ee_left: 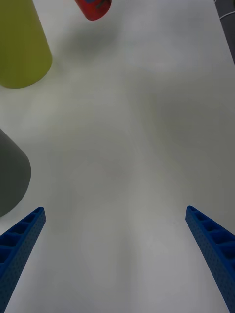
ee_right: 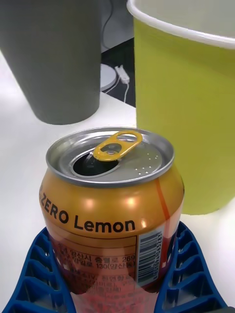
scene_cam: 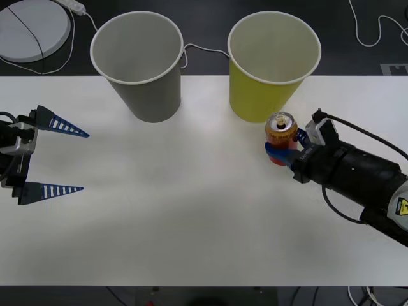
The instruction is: Put the can into the green bin and the plastic bottle into the gray bin
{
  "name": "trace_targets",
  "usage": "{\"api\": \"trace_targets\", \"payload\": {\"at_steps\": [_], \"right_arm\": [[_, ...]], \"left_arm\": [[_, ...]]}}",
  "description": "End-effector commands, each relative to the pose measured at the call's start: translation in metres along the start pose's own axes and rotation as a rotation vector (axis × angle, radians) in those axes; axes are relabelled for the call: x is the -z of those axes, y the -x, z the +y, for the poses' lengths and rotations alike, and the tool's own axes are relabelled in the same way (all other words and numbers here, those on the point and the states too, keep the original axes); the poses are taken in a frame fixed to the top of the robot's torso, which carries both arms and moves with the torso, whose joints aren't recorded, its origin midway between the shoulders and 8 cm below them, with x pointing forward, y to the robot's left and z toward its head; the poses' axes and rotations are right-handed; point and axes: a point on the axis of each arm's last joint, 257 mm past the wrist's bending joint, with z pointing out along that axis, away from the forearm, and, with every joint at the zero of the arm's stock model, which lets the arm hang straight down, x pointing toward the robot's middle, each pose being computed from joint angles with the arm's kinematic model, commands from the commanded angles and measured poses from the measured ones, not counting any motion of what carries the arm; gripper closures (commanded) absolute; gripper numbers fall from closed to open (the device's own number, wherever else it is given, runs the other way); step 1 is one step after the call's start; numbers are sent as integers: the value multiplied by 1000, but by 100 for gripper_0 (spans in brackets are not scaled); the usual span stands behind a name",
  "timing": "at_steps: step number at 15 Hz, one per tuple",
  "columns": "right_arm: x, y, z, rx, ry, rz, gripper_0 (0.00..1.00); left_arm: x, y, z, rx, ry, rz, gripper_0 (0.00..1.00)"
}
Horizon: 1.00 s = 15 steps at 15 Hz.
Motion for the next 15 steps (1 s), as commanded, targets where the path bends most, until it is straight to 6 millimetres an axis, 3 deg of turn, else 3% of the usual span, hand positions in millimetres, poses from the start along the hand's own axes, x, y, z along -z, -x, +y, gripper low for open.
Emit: {"api": "trace_targets", "payload": {"at_steps": [1, 8, 15], "right_arm": [[9, 13, 2, 30, 77, 56, 100], [33, 41, 3, 163, 256, 209, 100], [68, 76, -12, 220, 374, 366, 100]], "left_arm": [[0, 0, 0, 0, 0, 0, 0], [0, 0, 0, 0, 0, 0, 0], [0, 0, 0, 0, 0, 0, 0]]}}
